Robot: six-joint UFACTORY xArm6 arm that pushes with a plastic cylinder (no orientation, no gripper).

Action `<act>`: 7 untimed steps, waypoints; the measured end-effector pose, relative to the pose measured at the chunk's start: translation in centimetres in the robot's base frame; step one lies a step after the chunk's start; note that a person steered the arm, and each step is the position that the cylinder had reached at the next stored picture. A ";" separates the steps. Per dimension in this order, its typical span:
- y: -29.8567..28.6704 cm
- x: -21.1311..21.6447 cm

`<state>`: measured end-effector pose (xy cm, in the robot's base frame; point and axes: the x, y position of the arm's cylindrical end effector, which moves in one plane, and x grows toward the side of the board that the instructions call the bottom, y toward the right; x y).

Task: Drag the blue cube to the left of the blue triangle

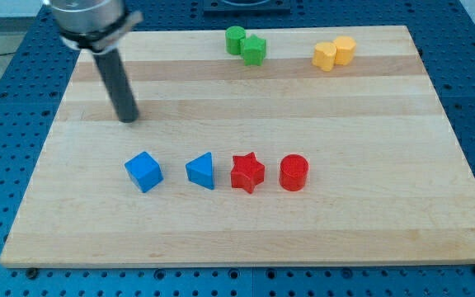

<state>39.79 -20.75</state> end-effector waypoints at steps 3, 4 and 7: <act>-1.5 9.8; 1.4 11.2; 4.3 11.3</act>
